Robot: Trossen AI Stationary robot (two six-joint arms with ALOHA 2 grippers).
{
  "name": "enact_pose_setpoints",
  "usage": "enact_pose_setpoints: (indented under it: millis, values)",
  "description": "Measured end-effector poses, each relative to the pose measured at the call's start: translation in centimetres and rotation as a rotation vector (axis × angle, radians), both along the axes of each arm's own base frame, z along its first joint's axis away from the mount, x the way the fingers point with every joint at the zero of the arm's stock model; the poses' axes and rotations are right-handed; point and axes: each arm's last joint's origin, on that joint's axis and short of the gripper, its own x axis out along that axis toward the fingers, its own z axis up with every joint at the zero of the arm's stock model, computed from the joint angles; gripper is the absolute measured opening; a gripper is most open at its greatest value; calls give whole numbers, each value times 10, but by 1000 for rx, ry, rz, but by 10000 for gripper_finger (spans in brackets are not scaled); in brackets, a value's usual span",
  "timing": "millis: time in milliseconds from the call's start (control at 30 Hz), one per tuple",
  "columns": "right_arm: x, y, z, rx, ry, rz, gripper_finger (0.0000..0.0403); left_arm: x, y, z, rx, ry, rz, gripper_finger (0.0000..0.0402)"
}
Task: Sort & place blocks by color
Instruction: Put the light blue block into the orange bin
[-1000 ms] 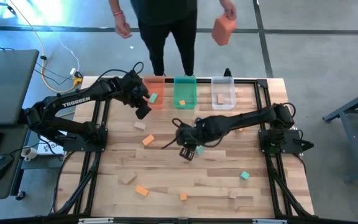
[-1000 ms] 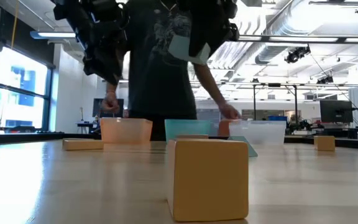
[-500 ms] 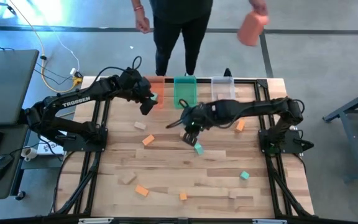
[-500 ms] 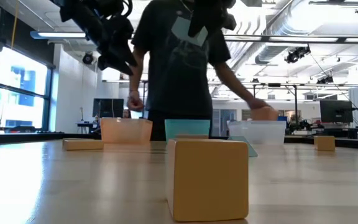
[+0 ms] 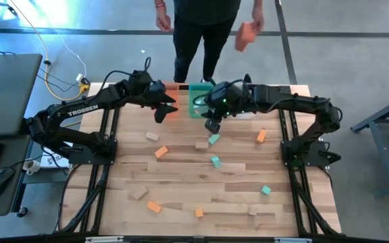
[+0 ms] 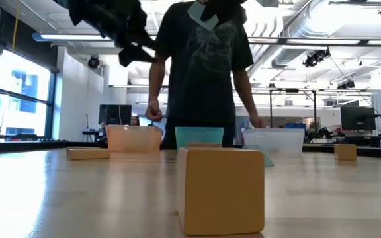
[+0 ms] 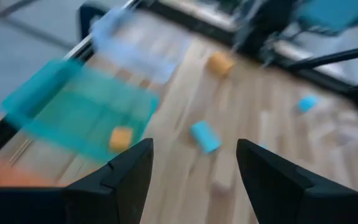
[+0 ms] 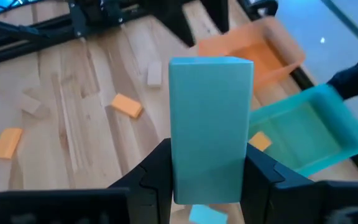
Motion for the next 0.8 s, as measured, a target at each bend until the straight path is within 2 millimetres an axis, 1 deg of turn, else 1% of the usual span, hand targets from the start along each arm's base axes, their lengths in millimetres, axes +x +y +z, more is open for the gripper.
enact_pose_setpoints:
  millis: [200,467,800]
  values:
    - [-4,-19,6,-26,-41,24,107,7,3,16,89,-163,-60,220]
    - [-2,-39,13,-49,-126,80,107,10,4,28,166,-279,-95,224]
    - [-3,-60,22,-57,-247,176,107,12,5,41,173,-400,-93,263]
